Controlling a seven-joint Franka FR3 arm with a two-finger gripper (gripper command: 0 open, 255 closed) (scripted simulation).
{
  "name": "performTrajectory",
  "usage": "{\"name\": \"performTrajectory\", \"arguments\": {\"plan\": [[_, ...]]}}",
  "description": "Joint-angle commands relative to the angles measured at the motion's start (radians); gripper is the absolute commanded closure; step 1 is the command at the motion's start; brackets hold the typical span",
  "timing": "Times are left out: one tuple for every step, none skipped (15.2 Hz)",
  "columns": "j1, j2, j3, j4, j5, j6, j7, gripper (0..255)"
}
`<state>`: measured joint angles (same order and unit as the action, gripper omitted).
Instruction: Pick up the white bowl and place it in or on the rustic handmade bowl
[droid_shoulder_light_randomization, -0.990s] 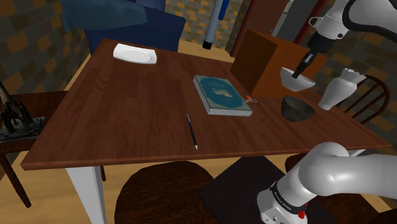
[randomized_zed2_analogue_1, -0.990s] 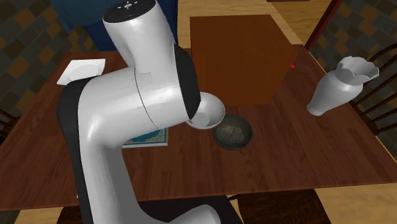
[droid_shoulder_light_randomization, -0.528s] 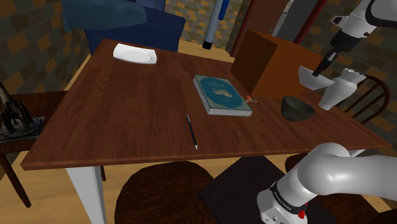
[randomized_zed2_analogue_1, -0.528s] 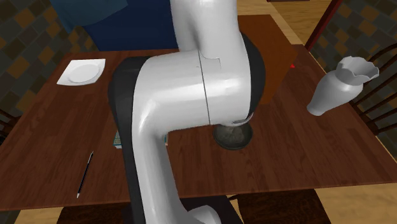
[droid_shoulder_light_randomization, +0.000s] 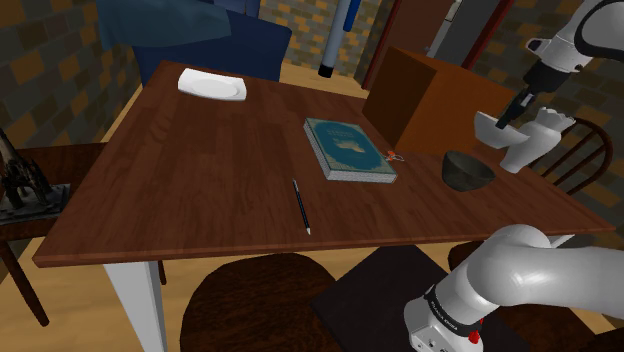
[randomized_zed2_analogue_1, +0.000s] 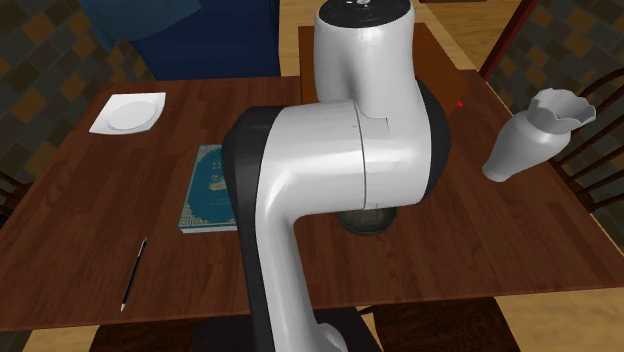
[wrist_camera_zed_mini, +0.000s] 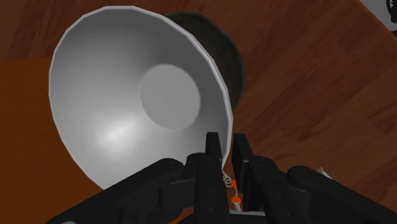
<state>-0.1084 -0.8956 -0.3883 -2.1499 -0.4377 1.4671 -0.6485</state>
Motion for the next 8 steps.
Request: {"name": "performTrajectory", "arguments": {"plan": [[-0.003, -0.014, -0.005, -0.035, -0.006, 0.021, 0.005, 255], [-0.005, -0.021, -0.008, -0.052, -0.009, 0.031, 0.007, 255], [-0.007, -0.028, -0.010, -0.069, -0.012, 0.041, 0.010, 255], [-0.008, -0.034, -0.013, -0.086, -0.015, 0.051, 0.012, 255], [-0.010, -0.041, -0.016, -0.103, -0.019, 0.062, 0.015, 255], [-0.012, -0.047, -0.019, -0.119, -0.022, 0.072, 0.017, 255], [-0.014, -0.053, -0.022, -0.136, -0.025, 0.082, 0.020, 255], [-0.016, -0.059, -0.025, -0.152, -0.029, 0.092, 0.022, 255]]}}
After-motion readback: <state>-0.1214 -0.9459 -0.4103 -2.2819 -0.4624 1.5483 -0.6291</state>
